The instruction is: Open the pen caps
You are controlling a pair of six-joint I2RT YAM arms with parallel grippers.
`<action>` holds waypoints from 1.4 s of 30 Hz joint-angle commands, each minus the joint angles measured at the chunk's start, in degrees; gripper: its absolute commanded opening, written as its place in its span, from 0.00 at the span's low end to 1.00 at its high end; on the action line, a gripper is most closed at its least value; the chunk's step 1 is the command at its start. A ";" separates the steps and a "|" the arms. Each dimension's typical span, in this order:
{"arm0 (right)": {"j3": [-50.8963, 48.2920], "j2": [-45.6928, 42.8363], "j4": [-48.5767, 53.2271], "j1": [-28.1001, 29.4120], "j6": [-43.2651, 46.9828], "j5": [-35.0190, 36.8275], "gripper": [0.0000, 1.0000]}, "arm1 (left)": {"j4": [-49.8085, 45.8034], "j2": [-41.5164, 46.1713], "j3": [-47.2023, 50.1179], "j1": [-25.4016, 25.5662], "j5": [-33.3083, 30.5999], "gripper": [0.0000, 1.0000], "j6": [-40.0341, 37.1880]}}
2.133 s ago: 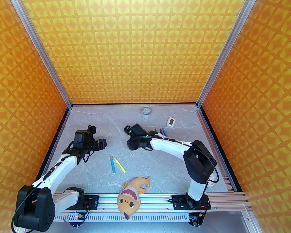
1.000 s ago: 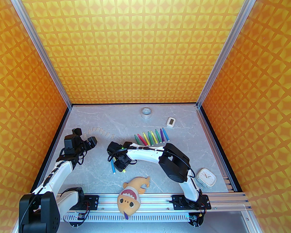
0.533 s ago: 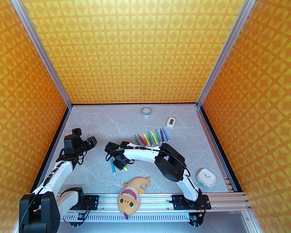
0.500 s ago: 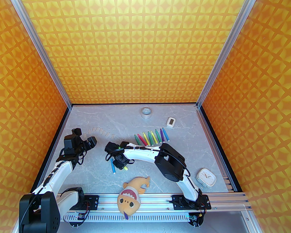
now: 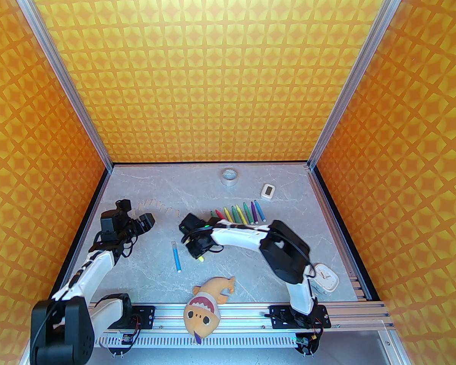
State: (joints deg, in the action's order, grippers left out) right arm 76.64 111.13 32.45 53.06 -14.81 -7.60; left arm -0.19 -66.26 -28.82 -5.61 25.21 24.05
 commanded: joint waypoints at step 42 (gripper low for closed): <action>-3.27 -10.93 -12.23 -3.35 2.21 -4.47 0.01 | 16.80 -17.59 -10.02 15.44 30.16 0.37 7.91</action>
State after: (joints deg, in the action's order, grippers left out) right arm 73.03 102.17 21.54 49.84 -13.72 -12.47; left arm 14.52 -83.13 -37.12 9.32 53.69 30.92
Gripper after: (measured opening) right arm 0.144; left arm 0.376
